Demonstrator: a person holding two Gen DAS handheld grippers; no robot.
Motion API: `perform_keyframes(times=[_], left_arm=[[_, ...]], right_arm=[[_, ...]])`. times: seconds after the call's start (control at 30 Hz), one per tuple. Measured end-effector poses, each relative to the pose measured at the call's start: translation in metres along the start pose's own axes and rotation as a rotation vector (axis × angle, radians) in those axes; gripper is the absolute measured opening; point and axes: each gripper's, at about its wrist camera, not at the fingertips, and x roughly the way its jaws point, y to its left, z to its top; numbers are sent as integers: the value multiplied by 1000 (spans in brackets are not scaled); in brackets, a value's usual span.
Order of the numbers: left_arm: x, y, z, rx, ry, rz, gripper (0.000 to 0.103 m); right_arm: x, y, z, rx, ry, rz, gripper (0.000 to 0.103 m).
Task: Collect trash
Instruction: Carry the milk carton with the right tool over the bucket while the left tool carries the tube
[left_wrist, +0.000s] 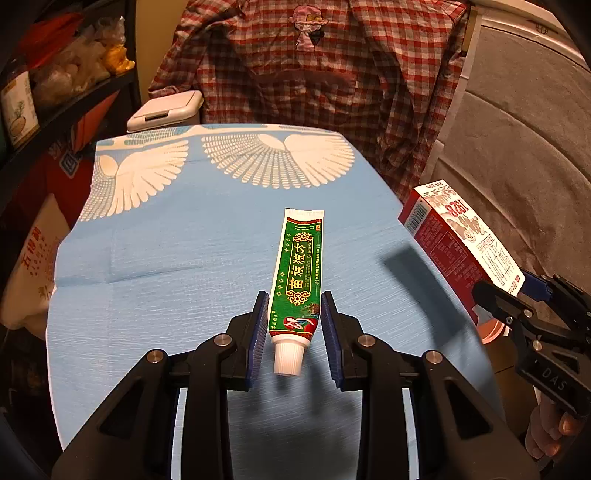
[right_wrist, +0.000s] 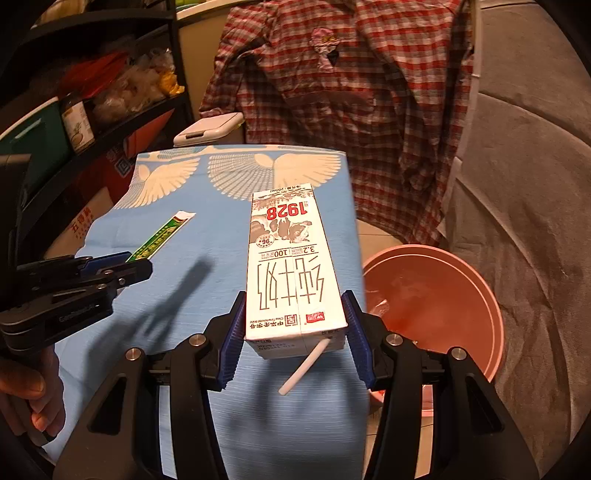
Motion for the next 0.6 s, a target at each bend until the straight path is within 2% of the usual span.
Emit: perform_keyframes(times=[0.6], left_arm=[[-9, -43, 9, 33, -57, -7, 28]], right_arm=[[-27, -67, 12, 98, -72, -64, 51]])
